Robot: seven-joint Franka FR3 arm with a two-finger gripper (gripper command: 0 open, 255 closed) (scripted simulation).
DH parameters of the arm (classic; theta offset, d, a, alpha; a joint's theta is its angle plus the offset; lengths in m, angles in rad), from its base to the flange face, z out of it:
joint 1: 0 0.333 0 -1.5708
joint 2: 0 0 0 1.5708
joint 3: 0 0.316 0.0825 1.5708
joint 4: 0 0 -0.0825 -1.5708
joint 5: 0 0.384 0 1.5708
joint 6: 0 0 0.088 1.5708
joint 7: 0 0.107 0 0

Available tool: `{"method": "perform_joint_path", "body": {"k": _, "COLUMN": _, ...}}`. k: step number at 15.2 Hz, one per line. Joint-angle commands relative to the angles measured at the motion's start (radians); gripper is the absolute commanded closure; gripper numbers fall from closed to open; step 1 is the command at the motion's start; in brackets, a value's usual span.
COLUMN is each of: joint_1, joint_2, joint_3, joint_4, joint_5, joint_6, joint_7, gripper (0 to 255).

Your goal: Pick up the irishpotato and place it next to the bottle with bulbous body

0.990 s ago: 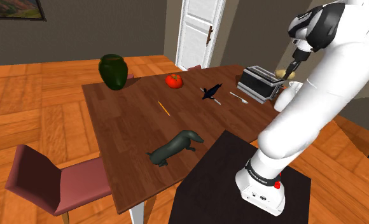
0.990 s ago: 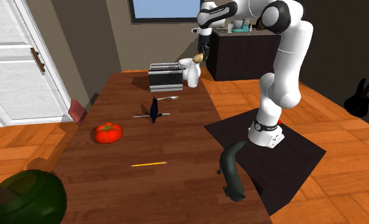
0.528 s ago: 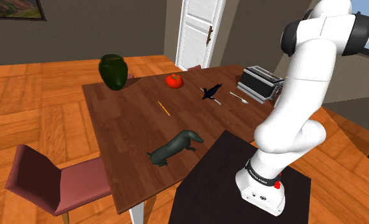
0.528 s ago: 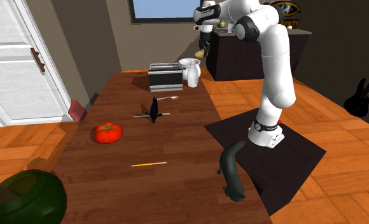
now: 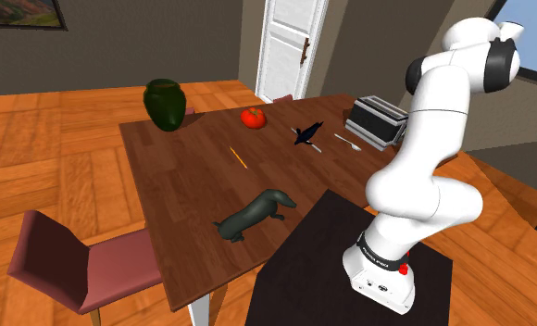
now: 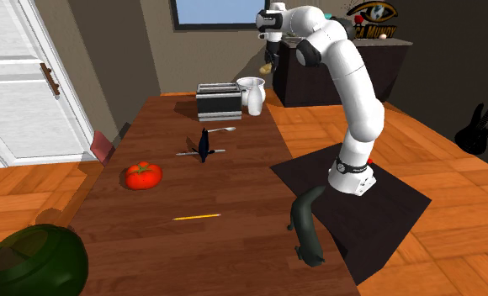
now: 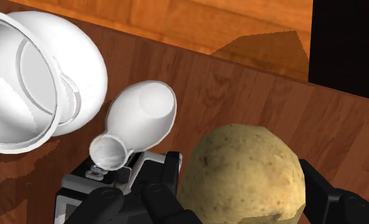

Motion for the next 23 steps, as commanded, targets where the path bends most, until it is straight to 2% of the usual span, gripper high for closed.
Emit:
{"method": "perform_joint_path", "body": {"k": 1, "joint_1": -0.012, "joint_2": 0.017, "joint_3": 0.008, "joint_4": 0.001, "joint_5": 0.011, "joint_6": 0.013, "joint_7": -0.007, "gripper": 255}}
{"method": "perform_joint_path", "body": {"k": 11, "joint_1": 0.019, "joint_2": 0.032, "joint_3": 0.018, "joint_4": -0.123, "joint_5": 0.030, "joint_6": 0.135, "joint_7": -0.034, "gripper": 255}}
{"method": "perform_joint_path", "body": {"k": 23, "joint_1": 0.026, "joint_2": 0.077, "joint_3": 0.048, "joint_4": -0.224, "joint_5": 0.073, "joint_6": 0.263, "joint_7": -0.069, "gripper": 255}}
